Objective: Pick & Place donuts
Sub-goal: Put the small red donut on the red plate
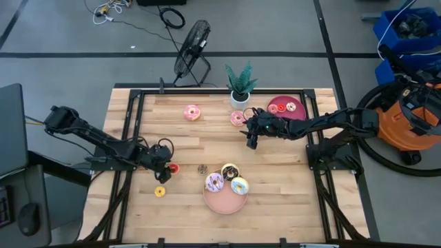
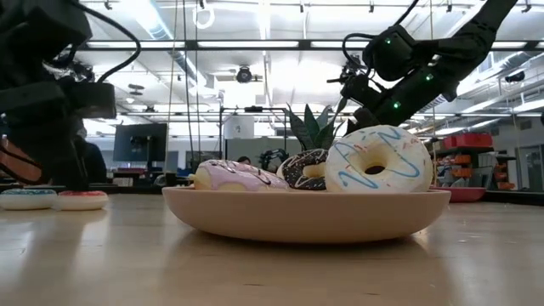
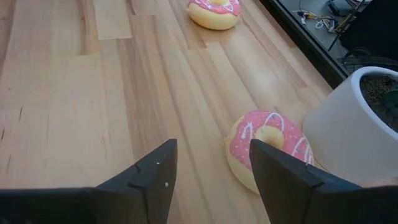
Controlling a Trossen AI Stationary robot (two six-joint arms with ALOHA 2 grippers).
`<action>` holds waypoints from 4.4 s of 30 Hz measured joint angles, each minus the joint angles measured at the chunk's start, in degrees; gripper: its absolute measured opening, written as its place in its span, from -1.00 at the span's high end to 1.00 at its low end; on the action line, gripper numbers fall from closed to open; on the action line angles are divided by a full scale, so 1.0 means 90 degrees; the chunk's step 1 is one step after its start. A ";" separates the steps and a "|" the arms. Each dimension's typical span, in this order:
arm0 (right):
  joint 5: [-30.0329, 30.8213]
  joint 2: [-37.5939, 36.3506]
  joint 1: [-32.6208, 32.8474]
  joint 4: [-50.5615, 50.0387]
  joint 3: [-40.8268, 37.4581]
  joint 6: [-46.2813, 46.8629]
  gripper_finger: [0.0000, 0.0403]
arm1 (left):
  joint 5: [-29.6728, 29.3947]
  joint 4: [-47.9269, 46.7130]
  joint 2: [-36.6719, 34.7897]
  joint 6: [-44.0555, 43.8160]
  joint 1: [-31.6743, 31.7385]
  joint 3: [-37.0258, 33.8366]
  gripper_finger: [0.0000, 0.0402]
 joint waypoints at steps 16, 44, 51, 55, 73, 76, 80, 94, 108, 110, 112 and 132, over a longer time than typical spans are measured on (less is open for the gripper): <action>0.0000 -0.0002 0.0000 0.0007 0.0000 0.0000 -0.04 | -0.0056 0.0639 0.0002 0.0474 -0.0032 -0.0201 0.27; -0.1664 -0.0002 0.0715 0.1202 0.0000 -0.0835 -0.04 | -0.1328 0.3921 0.0139 0.3584 0.1240 -0.0014 0.98; -0.1666 0.0396 0.0840 0.2357 0.0005 -0.0662 -0.04 | -0.1372 0.6076 0.1228 0.4716 0.1747 -0.0007 0.98; -0.1518 0.0865 0.0843 0.3275 0.0005 -0.0303 -0.03 | -0.1378 0.7615 0.2023 0.5232 0.1979 -0.0006 0.98; 0.0034 0.1503 0.0838 0.3627 0.0302 0.0683 0.22 | -0.1669 0.9252 0.4698 0.7161 0.2095 0.1699 0.99; 0.0032 0.1501 0.0838 0.3493 0.0306 0.0609 0.29 | -0.1693 0.9272 0.4750 0.7225 0.2098 0.1814 0.99; 0.0012 0.1501 0.0840 0.3472 0.0306 0.0428 0.47 | -0.1695 0.9245 0.4750 0.7232 0.2098 0.1815 0.99; 0.0248 0.0467 0.0732 0.1338 0.0306 0.0286 0.95 | -0.2250 0.8325 0.4702 0.6986 0.2095 0.1807 0.52; -0.0237 -0.1690 -0.1863 -0.4125 0.0304 0.2017 0.95 | -0.4643 0.6234 0.4694 0.3953 0.1886 0.1054 -0.03; -0.0764 -0.1692 -0.2507 -0.4427 0.0302 0.2082 0.95 | -0.5095 0.6343 0.4692 0.3769 0.1797 0.0847 0.00; -0.1083 -0.1638 -0.3121 -0.4640 0.0304 0.2171 0.95 | -0.5304 0.6350 0.4692 0.3617 0.1732 0.0710 0.03; -0.3180 -0.0938 -0.4851 -0.5828 0.0635 0.1858 0.95 | -0.5449 0.6369 0.4692 0.3663 0.1600 0.0620 0.10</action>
